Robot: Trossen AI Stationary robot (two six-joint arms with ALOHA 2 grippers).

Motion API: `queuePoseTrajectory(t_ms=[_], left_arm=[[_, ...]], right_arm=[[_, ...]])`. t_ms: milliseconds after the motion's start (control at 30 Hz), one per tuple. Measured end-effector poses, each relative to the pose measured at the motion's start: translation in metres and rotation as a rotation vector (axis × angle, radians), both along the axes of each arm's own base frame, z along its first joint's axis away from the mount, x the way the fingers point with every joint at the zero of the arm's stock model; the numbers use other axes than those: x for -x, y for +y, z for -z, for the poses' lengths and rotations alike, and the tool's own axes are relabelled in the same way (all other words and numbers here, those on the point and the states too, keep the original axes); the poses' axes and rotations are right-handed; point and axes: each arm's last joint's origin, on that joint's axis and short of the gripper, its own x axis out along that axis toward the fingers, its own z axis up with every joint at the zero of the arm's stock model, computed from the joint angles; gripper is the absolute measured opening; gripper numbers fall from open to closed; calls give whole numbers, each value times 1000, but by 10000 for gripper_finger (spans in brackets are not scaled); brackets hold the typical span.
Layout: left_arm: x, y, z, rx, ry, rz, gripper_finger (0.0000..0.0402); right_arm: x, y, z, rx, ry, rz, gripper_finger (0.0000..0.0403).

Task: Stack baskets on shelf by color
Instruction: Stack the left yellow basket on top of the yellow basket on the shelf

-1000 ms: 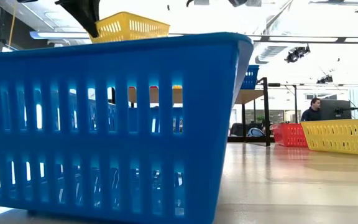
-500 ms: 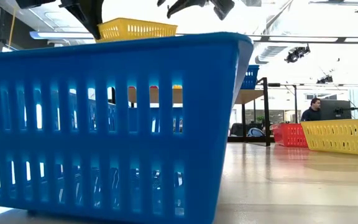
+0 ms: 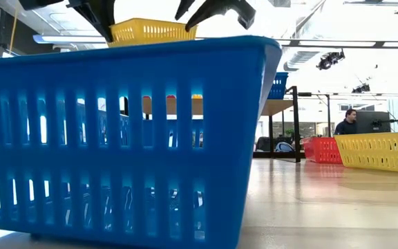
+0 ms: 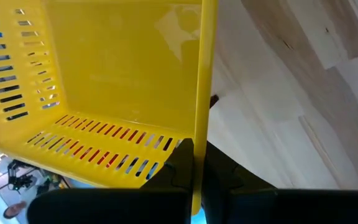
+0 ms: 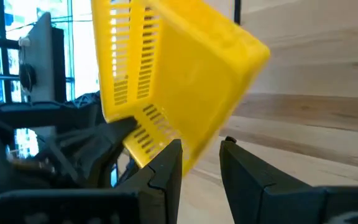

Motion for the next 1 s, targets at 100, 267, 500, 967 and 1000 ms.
queuePoseTrajectory(t_ms=[100,267,500,967,1000], left_arm=[[0,-3,0,2,-17,-1,0],[1,-8,-1,-33,-45,7,0],[1,-9,-1,-32,-47,10,1],[-4,-14,0,35,-104,15,42],[-4,-15,0,57,-102,15,48]], right_arm=[[-2,-4,4,-9,12,0,94],[-4,-11,6,-10,21,17,94],[-8,-16,13,-31,48,-29,90],[-11,-25,18,109,97,-116,3],[-11,-26,18,120,100,-116,2]])
